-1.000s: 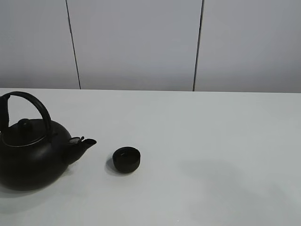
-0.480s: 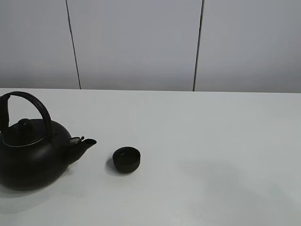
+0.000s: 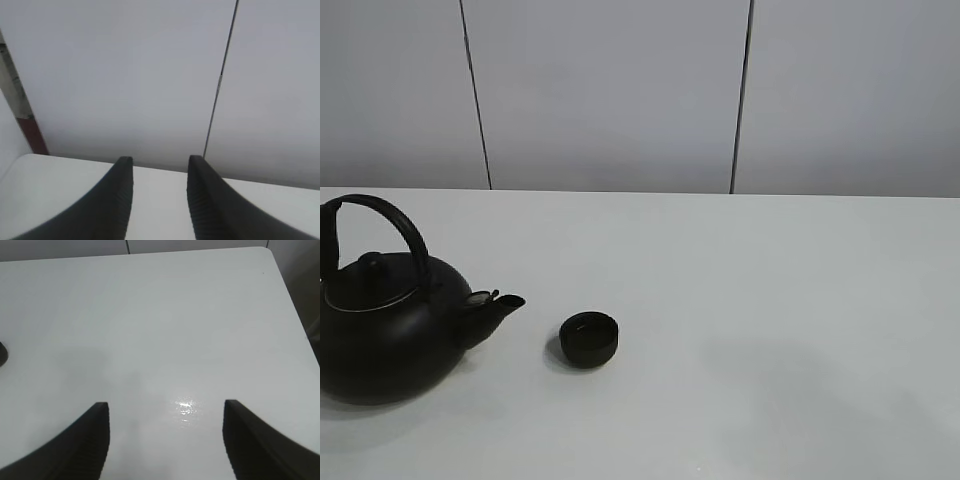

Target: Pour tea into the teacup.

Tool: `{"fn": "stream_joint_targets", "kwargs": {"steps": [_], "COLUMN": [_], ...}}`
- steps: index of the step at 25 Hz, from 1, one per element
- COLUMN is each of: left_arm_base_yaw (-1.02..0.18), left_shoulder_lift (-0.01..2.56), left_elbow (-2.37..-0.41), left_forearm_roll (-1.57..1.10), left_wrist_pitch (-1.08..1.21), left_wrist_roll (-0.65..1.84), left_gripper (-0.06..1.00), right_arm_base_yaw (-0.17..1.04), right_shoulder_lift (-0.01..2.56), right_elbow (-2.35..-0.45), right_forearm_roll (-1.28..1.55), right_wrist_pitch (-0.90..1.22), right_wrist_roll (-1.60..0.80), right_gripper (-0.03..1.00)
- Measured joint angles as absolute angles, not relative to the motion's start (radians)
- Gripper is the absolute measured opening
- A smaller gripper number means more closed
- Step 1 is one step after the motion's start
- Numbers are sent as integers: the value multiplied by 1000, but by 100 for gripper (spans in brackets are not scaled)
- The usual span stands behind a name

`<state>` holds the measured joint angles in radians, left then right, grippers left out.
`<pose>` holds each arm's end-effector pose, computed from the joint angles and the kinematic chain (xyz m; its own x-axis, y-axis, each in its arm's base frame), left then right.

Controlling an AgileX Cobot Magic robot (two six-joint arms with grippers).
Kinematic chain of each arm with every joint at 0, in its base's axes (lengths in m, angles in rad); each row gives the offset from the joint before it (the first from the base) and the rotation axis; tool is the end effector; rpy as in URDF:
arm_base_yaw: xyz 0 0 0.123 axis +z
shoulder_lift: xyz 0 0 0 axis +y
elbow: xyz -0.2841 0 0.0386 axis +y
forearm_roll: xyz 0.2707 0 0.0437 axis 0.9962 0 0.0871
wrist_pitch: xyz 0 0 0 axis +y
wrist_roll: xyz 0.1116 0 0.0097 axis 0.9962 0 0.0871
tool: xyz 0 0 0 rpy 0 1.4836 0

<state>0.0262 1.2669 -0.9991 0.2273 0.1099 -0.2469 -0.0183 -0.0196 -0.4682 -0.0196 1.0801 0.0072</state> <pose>0.3316 0.0115 0.3443 -0.2825 -0.0283 -0.9588 -0.0558 0.9984 -0.0131 0.0318 -0.0025 0.2673 -0.4838 0.0068 -0.8751 0.0324 0.9994 -0.0101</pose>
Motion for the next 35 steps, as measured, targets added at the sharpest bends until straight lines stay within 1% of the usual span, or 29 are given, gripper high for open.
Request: {"fn": "stream_joint_targets", "kwargs": {"steps": [2,5,10,12,18,21,24,27,29,35], "left_arm_base_yaw": [41,109,297,340,351,351,351,351,351,351], "left_shoulder_lift": [1236,1201,1149,1115,921,769,585,416,306,18], "left_elbow": [-1085,-1182,-1259,-1261,-1298,-1319,-1324,-1296,-1239,-945], "left_forearm_roll": [222,197,187,177,77,37,9,-18,-28,-46], "left_wrist_pitch": [266,433,578,610,697,799,951,1115,1184,1280], "left_wrist_roll": [-194,-115,-9,5,19,65,105,147,156,148], "left_gripper": [28,28,28,28,28,28,28,28,28,28], "right_arm_base_yaw": [-18,-18,-18,-18,-18,-18,-18,-18,-18,-18], "right_shoulder_lift": [-20,-20,-20,-20,-20,-20,-20,-20,-20,-20], "right_elbow": [-468,-468,-468,-468,-468,-468,-468,-468,-468,-468], "right_forearm_roll": [-20,-20,-20,-20,-20,-20,-20,-20,-20,-20], "right_wrist_pitch": [1081,1081,1081,1081,1081,1081,1081,1081,1082,1082], "right_wrist_roll": [7,7,7,7,7,7,7,7,7,7], "right_gripper": [45,45,45,45,45,45,45,45,45,45]}}
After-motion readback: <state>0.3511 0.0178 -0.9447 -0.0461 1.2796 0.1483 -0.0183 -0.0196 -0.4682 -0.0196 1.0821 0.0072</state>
